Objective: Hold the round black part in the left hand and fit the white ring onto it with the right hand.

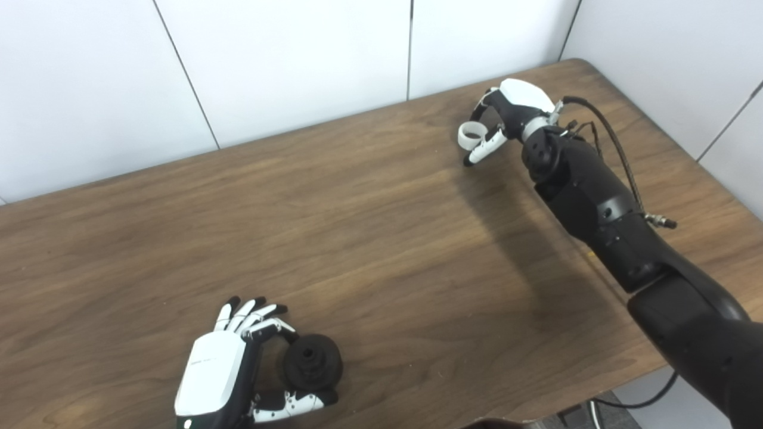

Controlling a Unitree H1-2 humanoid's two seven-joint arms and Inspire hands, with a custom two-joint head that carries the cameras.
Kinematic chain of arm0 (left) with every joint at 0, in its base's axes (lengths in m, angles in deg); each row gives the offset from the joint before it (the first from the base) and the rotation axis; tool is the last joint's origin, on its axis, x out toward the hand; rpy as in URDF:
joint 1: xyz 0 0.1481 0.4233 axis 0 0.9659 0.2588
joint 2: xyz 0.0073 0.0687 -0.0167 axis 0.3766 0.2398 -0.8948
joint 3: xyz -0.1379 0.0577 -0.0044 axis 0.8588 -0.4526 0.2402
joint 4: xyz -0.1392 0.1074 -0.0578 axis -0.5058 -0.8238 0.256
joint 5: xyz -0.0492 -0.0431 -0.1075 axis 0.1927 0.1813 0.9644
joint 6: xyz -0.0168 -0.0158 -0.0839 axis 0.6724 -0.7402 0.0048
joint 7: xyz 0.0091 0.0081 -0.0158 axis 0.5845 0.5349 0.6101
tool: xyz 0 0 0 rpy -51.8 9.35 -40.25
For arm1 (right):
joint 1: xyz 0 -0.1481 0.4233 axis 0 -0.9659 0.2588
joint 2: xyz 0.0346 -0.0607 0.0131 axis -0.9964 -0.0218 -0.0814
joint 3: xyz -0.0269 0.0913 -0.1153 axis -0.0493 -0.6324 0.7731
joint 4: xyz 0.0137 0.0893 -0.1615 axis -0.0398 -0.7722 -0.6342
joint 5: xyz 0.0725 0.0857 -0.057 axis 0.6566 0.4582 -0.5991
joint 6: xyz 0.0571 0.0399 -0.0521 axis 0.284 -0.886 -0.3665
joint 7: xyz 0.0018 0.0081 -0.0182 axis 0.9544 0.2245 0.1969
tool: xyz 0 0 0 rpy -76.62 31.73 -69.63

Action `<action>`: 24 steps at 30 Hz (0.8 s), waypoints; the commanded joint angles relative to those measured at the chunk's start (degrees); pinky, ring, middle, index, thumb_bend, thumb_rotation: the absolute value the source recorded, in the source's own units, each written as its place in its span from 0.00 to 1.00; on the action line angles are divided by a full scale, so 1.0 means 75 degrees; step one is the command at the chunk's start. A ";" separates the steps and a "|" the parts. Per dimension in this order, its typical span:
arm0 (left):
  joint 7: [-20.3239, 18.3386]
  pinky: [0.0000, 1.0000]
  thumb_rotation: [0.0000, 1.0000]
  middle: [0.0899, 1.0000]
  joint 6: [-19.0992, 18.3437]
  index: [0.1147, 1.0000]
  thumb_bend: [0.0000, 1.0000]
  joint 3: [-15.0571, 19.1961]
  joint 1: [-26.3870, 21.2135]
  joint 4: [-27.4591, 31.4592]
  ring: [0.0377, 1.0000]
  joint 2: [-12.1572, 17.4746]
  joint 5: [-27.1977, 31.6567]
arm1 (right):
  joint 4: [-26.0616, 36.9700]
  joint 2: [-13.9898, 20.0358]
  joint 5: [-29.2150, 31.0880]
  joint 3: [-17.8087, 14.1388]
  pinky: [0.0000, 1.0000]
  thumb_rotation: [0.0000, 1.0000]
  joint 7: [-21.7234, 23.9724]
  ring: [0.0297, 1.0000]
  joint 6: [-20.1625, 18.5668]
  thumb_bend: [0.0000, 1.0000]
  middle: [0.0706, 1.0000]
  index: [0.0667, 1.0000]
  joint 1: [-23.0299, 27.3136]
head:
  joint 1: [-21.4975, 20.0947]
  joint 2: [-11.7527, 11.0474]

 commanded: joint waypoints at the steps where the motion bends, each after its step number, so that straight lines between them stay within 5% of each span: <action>1: -0.0229 1.00 0.06 0.79 -0.0074 0.42 0.52 -0.0043 0.0156 0.0043 0.91 0.0081 -0.0187 | 0.0115 0.0211 0.0005 -0.0093 1.00 0.16 -0.0258 0.99 0.0119 0.81 0.91 0.58 0.0330 | 0.0005 0.0007; 2: -0.0225 1.00 0.06 0.80 -0.0066 0.42 0.52 -0.0045 0.0155 0.0042 0.91 0.0083 -0.0192 | 0.0110 0.0212 0.0036 -0.0109 1.00 0.15 -0.0294 0.99 0.0155 0.64 0.90 0.51 0.0319 | 0.0005 0.0007; 5: -0.0207 1.00 0.06 0.79 -0.0044 0.42 0.52 -0.0047 0.0158 0.0042 0.91 0.0078 -0.0203 | 0.0095 0.0240 0.0088 -0.0106 1.00 0.14 -0.0393 0.98 0.0246 0.54 0.88 0.46 0.0285 | 0.0005 0.0017; 19: -0.0304 1.00 0.06 0.79 -0.0109 0.42 0.52 -0.0054 0.0155 0.0105 0.91 -0.0018 -0.0265 | 0.0201 0.0379 0.0027 0.0006 1.00 0.13 -0.0456 0.98 0.0474 0.52 0.86 0.45 0.0100 | 0.0065 0.0017; 24: -0.0358 1.00 0.06 0.80 -0.0126 0.42 0.52 -0.0090 0.0171 0.0147 0.92 -0.0045 -0.0375 | 0.0831 0.0348 0.0244 -0.0056 1.00 0.13 -0.0349 0.98 0.0714 0.52 0.86 0.45 -0.0074 | 0.0229 0.0062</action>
